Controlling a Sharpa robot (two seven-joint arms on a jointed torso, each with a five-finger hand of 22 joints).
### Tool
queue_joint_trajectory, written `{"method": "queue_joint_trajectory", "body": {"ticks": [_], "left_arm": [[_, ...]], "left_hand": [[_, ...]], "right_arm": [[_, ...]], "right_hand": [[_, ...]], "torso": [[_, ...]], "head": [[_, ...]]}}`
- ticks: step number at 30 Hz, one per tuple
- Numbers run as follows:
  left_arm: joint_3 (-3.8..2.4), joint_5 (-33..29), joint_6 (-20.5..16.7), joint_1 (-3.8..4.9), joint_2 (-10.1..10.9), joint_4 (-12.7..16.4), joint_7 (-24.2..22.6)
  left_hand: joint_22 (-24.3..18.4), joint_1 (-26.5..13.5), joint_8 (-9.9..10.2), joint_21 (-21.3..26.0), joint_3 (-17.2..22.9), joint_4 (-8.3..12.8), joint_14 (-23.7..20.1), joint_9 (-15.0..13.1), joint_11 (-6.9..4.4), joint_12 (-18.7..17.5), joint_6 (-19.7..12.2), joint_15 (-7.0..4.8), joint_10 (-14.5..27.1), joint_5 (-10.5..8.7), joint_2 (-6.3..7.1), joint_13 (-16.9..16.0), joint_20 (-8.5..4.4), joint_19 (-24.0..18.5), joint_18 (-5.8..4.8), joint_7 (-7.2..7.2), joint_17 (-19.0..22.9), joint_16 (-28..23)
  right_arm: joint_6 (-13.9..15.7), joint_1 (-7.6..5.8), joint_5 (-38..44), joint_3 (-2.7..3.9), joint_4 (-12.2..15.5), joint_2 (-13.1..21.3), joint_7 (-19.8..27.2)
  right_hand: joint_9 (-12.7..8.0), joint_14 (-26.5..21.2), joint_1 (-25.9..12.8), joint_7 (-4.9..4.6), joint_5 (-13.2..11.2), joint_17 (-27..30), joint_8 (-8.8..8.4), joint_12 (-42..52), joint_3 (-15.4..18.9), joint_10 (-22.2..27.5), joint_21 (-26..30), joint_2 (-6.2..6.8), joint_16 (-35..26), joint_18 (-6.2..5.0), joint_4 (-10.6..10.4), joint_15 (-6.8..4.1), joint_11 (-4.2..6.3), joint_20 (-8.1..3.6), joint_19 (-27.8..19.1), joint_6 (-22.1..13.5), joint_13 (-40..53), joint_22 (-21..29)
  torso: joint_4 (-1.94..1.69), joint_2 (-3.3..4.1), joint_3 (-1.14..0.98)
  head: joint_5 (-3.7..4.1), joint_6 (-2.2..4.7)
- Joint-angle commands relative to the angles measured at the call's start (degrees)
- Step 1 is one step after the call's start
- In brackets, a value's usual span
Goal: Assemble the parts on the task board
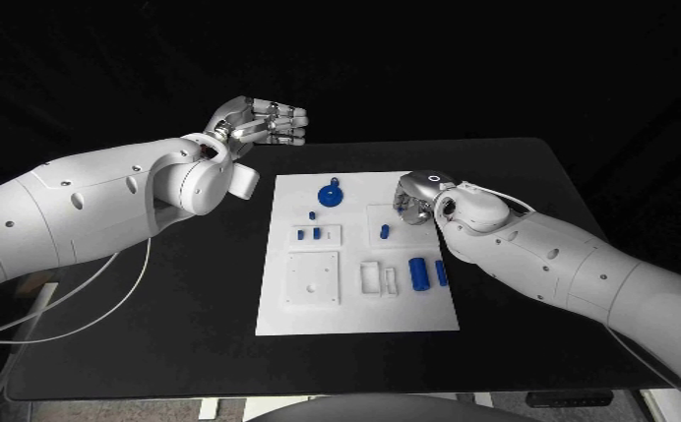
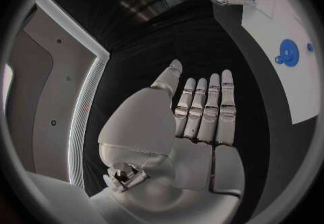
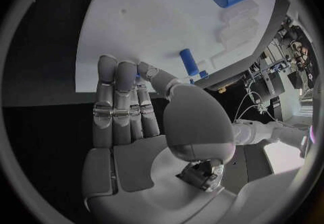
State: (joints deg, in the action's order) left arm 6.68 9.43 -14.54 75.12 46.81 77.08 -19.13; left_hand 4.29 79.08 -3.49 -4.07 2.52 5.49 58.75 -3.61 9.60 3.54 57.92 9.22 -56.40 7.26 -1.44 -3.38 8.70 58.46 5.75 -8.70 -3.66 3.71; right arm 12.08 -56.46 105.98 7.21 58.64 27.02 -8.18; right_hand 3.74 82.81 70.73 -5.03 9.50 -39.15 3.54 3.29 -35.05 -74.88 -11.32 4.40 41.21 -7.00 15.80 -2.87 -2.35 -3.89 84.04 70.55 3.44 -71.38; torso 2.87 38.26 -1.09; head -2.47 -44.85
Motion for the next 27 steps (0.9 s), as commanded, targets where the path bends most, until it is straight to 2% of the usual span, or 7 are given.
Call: {"method": "queue_joint_trajectory", "body": {"ticks": [1, 12, 21, 27], "left_arm": [[-0.05, 0.03, 0.83, 0.09, -0.13, 0.00, -0.67], [-0.05, 0.03, 0.85, 0.10, -0.23, -0.08, -0.66], [-0.05, 0.03, 0.90, 0.10, -0.23, -0.33, -0.71], [-0.05, 0.03, 0.88, 0.10, -0.16, -0.50, -0.76]], "left_hand": [[-0.08, -0.16, -0.12, -0.13, -0.26, 0.21, -0.06, -0.07, 0.16, 0.20, 0.29, 0.28, -0.10, -0.26, -0.53, 0.05, 0.01, 0.23, 0.19, -0.04, 0.08, -0.26], [-0.08, -0.04, -0.12, -0.13, -0.31, 0.21, -0.10, -0.07, 0.17, 0.20, 0.34, 0.29, -0.06, -0.21, -0.69, 0.05, 0.02, 0.20, 0.22, -0.03, 0.08, -0.26], [-0.08, -0.03, -0.12, -0.13, -0.31, 0.21, -0.11, -0.07, 0.17, 0.20, 0.34, 0.29, -0.06, -0.20, -0.70, 0.05, 0.02, 0.20, 0.22, -0.03, 0.08, -0.25], [-0.08, -0.03, -0.12, -0.13, -0.31, 0.21, -0.11, -0.07, 0.17, 0.20, 0.34, 0.29, -0.06, -0.20, -0.70, 0.05, 0.02, 0.20, 0.22, -0.03, 0.08, -0.25]], "right_arm": [[-0.28, 0.27, 1.24, -0.13, 0.09, -0.21, -0.12], [0.80, 0.27, 1.53, -0.13, -0.03, -0.29, -0.13], [3.07, 0.28, 1.17, -0.10, 0.65, 0.08, 0.52], [4.68, 0.27, 0.11, 0.31, 1.92, 0.90, 1.07]], "right_hand": [[0.05, 0.13, 0.35, 0.00, -0.33, -0.09, 0.08, 0.14, -0.48, -0.74, 0.01, -0.38, 0.18, -0.08, -0.02, -0.40, 0.22, -0.59, 1.25, 0.63, 0.08, -0.08], [0.07, 0.19, 0.27, 0.21, -0.38, -0.22, 0.10, 0.15, -0.90, -1.38, 0.18, -0.38, 0.12, 0.10, 0.00, -0.57, 0.43, -0.80, 1.41, 1.28, 0.10, -0.17], [0.09, 0.33, 0.08, 0.44, -0.30, -0.53, 0.12, 0.16, -1.56, -2.08, 0.18, -0.15, 0.26, 0.16, -0.07, -0.73, 0.64, -0.95, 1.69, 2.02, 0.11, -0.39], [0.10, 0.34, 0.04, 0.47, -0.46, -0.68, 0.11, 0.16, -1.88, -2.19, 0.19, -0.15, 0.36, 0.15, -0.14, -0.76, 0.67, -1.01, 1.78, 2.09, 0.11, -0.41]], "torso": [[0.02, 0.01, 0.00], [0.02, -0.01, 0.02], [-0.01, -0.02, 0.03], [0.07, -0.01, 0.06]], "head": [[0.05, 0.09], [0.07, 0.07], [-0.08, 0.14], [-0.31, 0.16]]}}
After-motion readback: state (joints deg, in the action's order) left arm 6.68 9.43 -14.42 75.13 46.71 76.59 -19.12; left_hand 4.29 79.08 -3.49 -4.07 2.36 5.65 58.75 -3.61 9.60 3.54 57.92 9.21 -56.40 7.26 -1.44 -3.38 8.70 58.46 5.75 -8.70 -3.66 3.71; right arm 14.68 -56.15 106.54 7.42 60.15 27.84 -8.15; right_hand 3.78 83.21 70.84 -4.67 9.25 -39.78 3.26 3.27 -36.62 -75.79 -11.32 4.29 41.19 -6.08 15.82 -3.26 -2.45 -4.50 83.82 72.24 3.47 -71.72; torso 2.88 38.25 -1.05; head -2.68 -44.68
